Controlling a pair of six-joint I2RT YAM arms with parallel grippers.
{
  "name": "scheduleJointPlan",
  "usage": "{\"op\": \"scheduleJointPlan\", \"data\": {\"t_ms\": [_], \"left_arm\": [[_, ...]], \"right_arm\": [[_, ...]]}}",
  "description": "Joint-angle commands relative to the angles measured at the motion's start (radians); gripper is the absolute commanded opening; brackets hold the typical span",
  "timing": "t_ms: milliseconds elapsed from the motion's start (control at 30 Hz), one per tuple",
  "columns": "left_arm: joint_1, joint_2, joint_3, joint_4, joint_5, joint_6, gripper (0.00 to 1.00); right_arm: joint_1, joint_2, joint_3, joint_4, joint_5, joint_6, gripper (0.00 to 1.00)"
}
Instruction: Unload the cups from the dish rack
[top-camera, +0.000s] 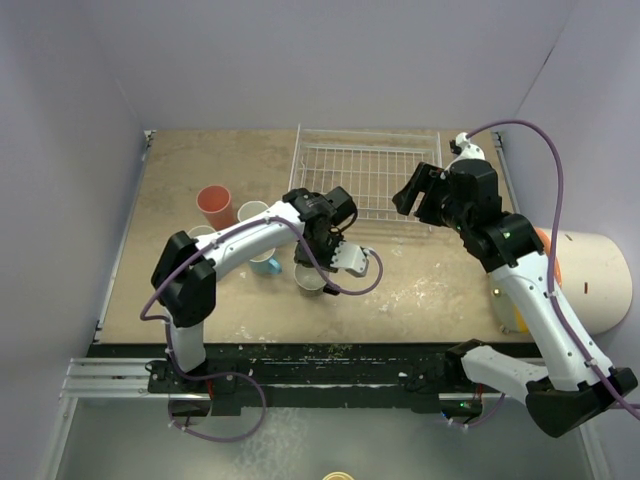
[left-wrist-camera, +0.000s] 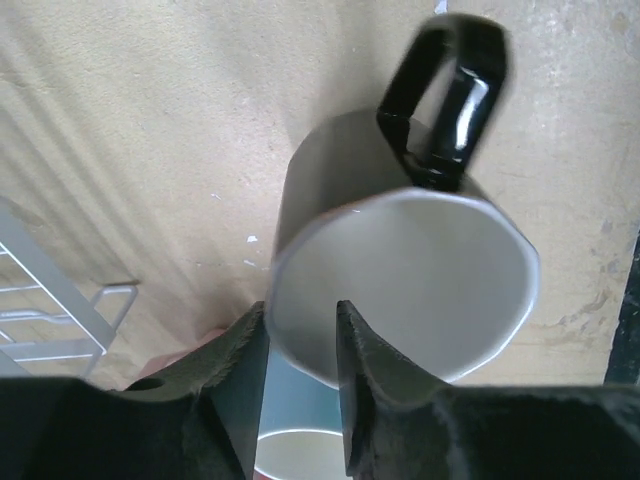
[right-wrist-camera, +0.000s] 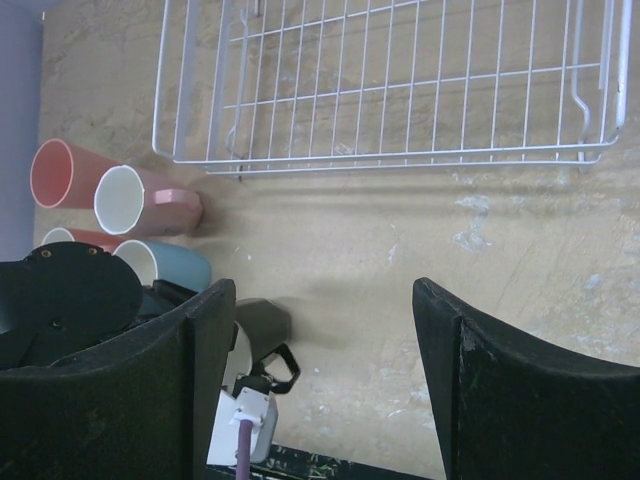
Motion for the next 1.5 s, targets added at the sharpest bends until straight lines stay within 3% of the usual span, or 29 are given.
{"op": "scheduleJointPlan", "data": {"t_ms": [0, 100, 267, 333, 500, 633, 767, 867, 1033, 1167, 1267, 1467], "left_arm": [[-0.003, -0.027, 0.025, 0.001, -0.012, -0.019, 0.44], [-0.004, -0.028, 0.036, -0.007, -0.024, -0.022, 0.58], [-0.003, -0.049, 0.124, -0.022, -0.022, -0.047, 1.0], [-0.003, -0.074, 0.164, -0.019, -0.027, -0.062, 0.99], [0.021, -0.207, 0.157, 0.126, -0.117, -0.144, 0.99], [0.176, -0.373, 0.059, 0.339, -0.056, -0.315, 0.99], [0.388, -0.599, -0.225, 0.588, 0.019, -0.508, 0.99], [0.417, -0.802, -0.529, 0.814, -0.088, -0.618, 0.99], [0.427, -0.991, -0.876, 0.94, -0.222, -0.775, 0.99], [0.429, -0.967, -0.978, 0.928, -0.272, -0.817, 0.99], [0.429, -0.981, -1.065, 1.074, -0.36, -0.847, 0.99], [0.429, -1.026, -1.196, 1.191, -0.324, -0.801, 0.99]], "right_arm": [[-0.003, -0.017, 0.034, 0.015, 0.009, -0.018, 0.74], [-0.003, -0.016, 0.036, 0.015, 0.005, -0.018, 0.74], [-0.004, -0.013, 0.05, 0.007, 0.018, -0.026, 0.74], [-0.003, -0.008, 0.057, 0.007, 0.028, -0.032, 0.75], [-0.002, -0.01, 0.073, 0.031, 0.111, -0.059, 0.92], [-0.003, -0.022, 0.056, 0.058, 0.266, -0.074, 1.0], [-0.003, -0.08, -0.04, 0.163, 0.445, -0.109, 1.0], [-0.003, -0.134, -0.132, 0.273, 0.56, -0.16, 1.0], [-0.003, -0.182, -0.224, 0.34, 0.549, -0.187, 1.0], [-0.003, -0.161, -0.233, 0.331, 0.567, -0.232, 1.0], [-0.002, -0.142, -0.231, 0.304, 0.566, -0.231, 1.0], [-0.003, -0.137, -0.297, 0.337, 0.566, -0.246, 1.0]]}}
